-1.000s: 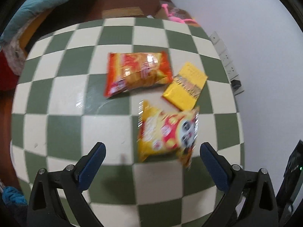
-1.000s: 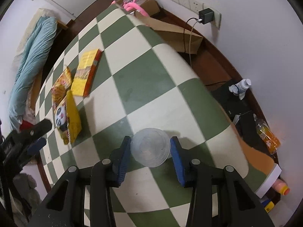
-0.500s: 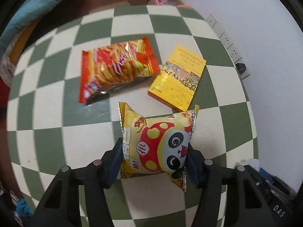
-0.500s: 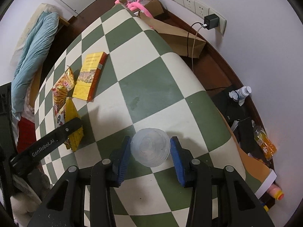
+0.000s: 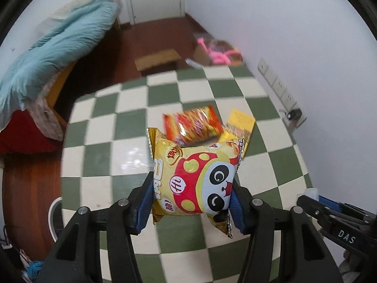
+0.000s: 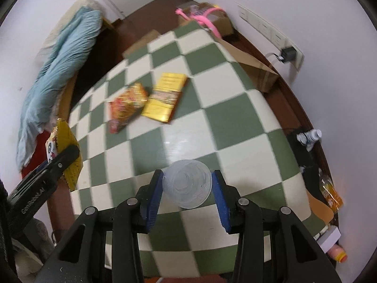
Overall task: Collect trash
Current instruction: 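Carry the panda snack bag and plastic cup over the trash bin with both tools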
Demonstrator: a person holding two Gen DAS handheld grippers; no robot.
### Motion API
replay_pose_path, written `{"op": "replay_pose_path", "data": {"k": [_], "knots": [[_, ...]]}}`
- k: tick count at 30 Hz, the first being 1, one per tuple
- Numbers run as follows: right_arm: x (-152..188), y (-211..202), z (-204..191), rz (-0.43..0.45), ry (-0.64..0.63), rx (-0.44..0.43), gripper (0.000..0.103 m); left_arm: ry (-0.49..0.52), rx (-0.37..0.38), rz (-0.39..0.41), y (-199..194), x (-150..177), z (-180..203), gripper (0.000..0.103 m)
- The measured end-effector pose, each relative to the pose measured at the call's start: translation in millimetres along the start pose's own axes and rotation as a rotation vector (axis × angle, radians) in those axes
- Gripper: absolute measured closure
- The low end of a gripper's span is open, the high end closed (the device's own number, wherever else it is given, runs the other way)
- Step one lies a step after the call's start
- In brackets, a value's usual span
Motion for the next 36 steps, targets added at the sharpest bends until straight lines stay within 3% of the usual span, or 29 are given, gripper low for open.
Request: {"op": "replay_pose_path", "data": {"k": [5, 11, 19, 23, 26, 33, 36], "knots": [[9, -25, -56, 0.030, -0.082, -0.049, 0.059, -0.045, -0.028, 0.078, -50, 5, -45, 0.050], [32, -43, -154, 0.034, -0.213, -0.142, 0.059, -0.135, -0.059, 0.153, -109, 24, -117, 0.050], [85, -24, -286, -0.036, -0.390, -0.240, 0.059, -0.285, -0.127, 0.177, -150, 75, -232, 0.050], [120, 16, -344, -0.123, -0.459, -0.257, 0.059, -0.394, -0.105, 0.132, -141, 109, -287, 0.050], [144, 64, -381, -0.210, -0.496, -0.242, 0.059, -0.508, -0.037, 0.075, -118, 139, -328, 0.050], [178, 170, -431, -0.353, -0.566, -0.136, 0.059, -0.776, 0.127, -0.085, -31, 206, -407, 0.050], [184, 211, -447, -0.391, -0.599, -0.076, 0.059, -0.833, 0.148, -0.134, -1, 223, -427, 0.050]]}}
Point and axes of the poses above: each gripper's, at about its wrist camera, not at the fingertips, and y roughly the way its jaws point, z to its right, x to its underside, the point moved 10 cm from there along y, roughly the way its jaws point, and after that the axes turned 8 degrees about -z, right-handed, at the moved point
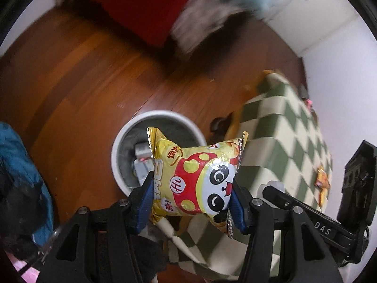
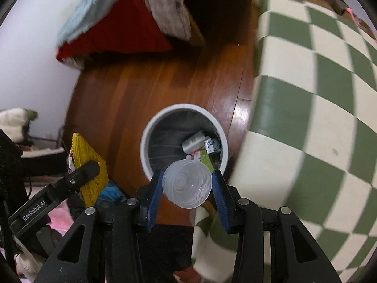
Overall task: Collect trash
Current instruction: 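Carry the panda snack bag and plastic cup over the trash bin with both tools, then open the left tool over the bin while the right tool drops the cup, then move both tools back over the table toward the remaining wrapper and box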
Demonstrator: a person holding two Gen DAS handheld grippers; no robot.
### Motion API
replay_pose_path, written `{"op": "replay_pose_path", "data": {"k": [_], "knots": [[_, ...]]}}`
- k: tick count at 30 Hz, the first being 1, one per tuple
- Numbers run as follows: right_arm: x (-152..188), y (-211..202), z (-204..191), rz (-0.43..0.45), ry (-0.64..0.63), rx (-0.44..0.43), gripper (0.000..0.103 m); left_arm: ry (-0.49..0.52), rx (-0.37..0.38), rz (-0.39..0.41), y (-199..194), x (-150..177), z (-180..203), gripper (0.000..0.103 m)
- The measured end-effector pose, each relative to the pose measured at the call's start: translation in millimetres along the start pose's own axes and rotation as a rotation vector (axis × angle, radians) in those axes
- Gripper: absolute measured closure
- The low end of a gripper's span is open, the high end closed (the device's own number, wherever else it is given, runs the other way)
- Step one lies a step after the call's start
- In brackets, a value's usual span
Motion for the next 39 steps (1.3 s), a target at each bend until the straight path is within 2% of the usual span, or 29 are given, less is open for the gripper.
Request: {"op": "replay_pose_path", "data": {"k": [5, 8, 11, 12, 14, 15, 17, 18, 19, 21, 22, 24, 26, 29, 39], "knots": [[-23, 56, -6, -0.082, -0.029, 0.077, 0.059, -0.085, 0.056, -0.101, 48, -12, -32, 0.050], [-29, 76, -7, -0.107, -0.042, 0.109, 0.059, -0.128, 0.065, -0.118, 62, -17, -47, 0.049], [-37, 93, -6, -0.128, -0.052, 0.137, 0.059, -0.138, 0.042, -0.129, 69, -21, -55, 0.046], [-38, 96, -6, -0.132, -0.055, 0.140, 0.059, -0.136, 0.035, -0.129, 69, -22, -58, 0.044], [-41, 101, -6, -0.145, -0.056, 0.143, 0.059, -0.139, 0.027, -0.129, 70, -23, -61, 0.029], [-42, 102, -7, -0.148, -0.061, 0.147, 0.059, -0.138, 0.023, -0.122, 69, -25, -61, 0.016], [-42, 104, -8, -0.153, -0.076, 0.174, 0.049, -0.126, -0.015, -0.104, 63, -25, -66, 0.013], [-43, 103, -9, -0.150, -0.078, 0.186, 0.033, -0.118, -0.030, -0.100, 60, -25, -68, 0.013], [-43, 100, -9, -0.143, -0.083, 0.202, 0.023, -0.105, -0.054, -0.093, 56, -25, -70, 0.013], [-43, 96, -13, -0.127, -0.098, 0.220, 0.022, -0.078, -0.111, -0.061, 46, -25, -74, 0.011], [-42, 92, -15, -0.121, -0.106, 0.230, 0.014, -0.057, -0.152, -0.033, 38, -25, -77, 0.005], [-37, 80, -18, -0.101, -0.118, 0.246, 0.004, -0.031, -0.208, 0.010, 26, -25, -80, 0.004], [-32, 68, -21, -0.079, -0.132, 0.262, 0.003, -0.010, -0.271, 0.056, 10, -23, -85, 0.004], [-23, 47, -24, -0.045, -0.144, 0.278, 0.001, 0.009, -0.324, 0.105, -10, -18, -87, 0.004], [7, -27, -34, 0.050, -0.171, 0.234, 0.000, 0.062, -0.339, 0.203, -68, 8, -57, 0.004]]}}
Point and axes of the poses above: each gripper's, at about its wrist camera, not at the fingertips, and y roughly the way its jaws point, z to its right, x to its underside, the point moved 10 cm from there along y, roughly the way its jaws point, and after that the axes turned 8 degrees about -z, right-handed, at the moved point
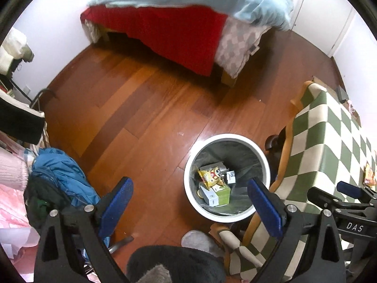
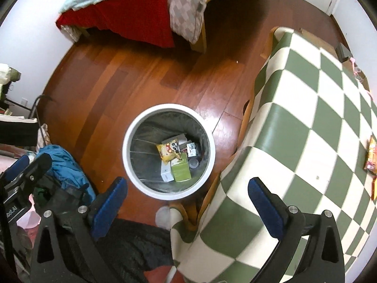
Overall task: Collect trash
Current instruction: 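Move both tools back over the table toward the remaining wrapper and box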
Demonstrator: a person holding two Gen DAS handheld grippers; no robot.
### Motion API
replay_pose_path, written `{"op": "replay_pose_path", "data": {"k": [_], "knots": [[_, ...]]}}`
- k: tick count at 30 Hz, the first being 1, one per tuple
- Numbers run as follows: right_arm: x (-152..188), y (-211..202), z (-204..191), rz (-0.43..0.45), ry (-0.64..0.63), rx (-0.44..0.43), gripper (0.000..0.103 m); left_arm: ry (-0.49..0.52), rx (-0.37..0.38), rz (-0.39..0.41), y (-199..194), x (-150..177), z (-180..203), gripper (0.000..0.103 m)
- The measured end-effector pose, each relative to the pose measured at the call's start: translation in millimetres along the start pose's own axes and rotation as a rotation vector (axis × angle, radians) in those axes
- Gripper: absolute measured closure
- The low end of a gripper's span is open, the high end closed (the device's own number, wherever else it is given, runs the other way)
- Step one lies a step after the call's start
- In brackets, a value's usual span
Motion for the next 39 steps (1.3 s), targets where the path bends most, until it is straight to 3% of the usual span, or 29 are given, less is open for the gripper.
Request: {"op": "replay_pose_path", "data": {"k": [13, 21, 29, 33, 36, 39], "knots": [[44, -125, 28, 0.184, 0.044, -0.175, 0.000, 0.095, 0.015, 0.194, -116, 10, 54, 0.004], [69, -182, 117, 0.279, 0.229, -0.269, 0.000, 0.186, 0.051, 0.261, -149, 6, 133, 0.004], [102, -165, 286, 0.263, 0.532, -0.152, 0.000, 0.304, 0.149, 0.175, -83, 11, 273, 0.004], [117, -132, 392, 0.219, 0.720, -0.083, 0.000, 0.347, 0.192, 0.074, -33, 24, 338, 0.004], [121, -93, 457, 0.149, 0.815, -0.023, 0.001, 0.397, 0.161, 0.016, 4, 34, 378, 0.004], [119, -59, 492, 0.064, 0.839, 0.030, 0.027, 0.447, 0.119, -0.030, 33, 46, 403, 0.004]]}}
Point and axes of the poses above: each gripper's, at about its wrist camera, not at the fingertips, and y roughly the way its jaws point, z to its right, x to its underside, the point moved 10 cm from there along y, roughly the way its jaws point, and after that the axes turned 8 degrees about -z, right-handed, at the moved point
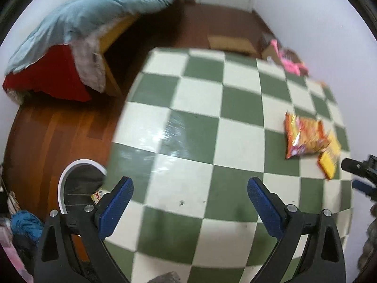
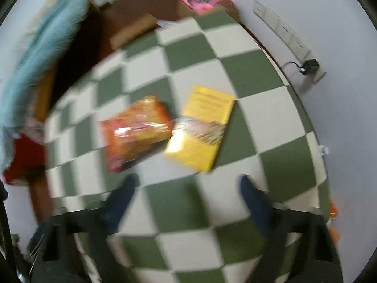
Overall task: Collect trash
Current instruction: 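Move both tools back over the table toward the remaining wrapper and box, then grasp the orange chip bag with the left tool while the right tool grasps the yellow box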
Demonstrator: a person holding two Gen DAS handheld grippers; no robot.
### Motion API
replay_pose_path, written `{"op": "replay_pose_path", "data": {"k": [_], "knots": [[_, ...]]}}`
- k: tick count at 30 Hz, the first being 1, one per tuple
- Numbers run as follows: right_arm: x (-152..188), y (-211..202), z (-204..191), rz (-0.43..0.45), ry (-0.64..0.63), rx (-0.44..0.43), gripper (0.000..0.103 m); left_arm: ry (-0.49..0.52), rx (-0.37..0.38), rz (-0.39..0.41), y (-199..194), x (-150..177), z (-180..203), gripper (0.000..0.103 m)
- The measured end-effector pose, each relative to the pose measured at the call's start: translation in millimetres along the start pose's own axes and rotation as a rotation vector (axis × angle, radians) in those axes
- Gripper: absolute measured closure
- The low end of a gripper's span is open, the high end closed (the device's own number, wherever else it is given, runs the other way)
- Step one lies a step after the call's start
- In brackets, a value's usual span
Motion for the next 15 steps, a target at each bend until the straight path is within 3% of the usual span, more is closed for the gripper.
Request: {"op": "replay_pose_path", "data": {"k": [9, 12, 15], "knots": [[-43, 42, 3, 0.003, 0.043, 0.020, 0.026, 0.078, -0.048, -0.047, 33, -6, 25, 0.004], [-40, 40, 6, 0.026, 0.016, 0.064, 0.039, 0.113, -0.062, -0.038, 34, -10, 31, 0.004], [-30, 38, 17, 0.015, -0.005, 0.054, 0.040, 0.166, -0.081, -0.019, 31, -14, 39, 0.004]]}}
Point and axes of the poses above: each gripper's, at about its wrist camera, not at the fingertips, and y roughly the way its jaws point, z to its right, x to its underside, the point moved 10 cm from there along y, roughly the way its jaws point, and after that the axes turned 8 degrees about -z, right-handed, at the moved point
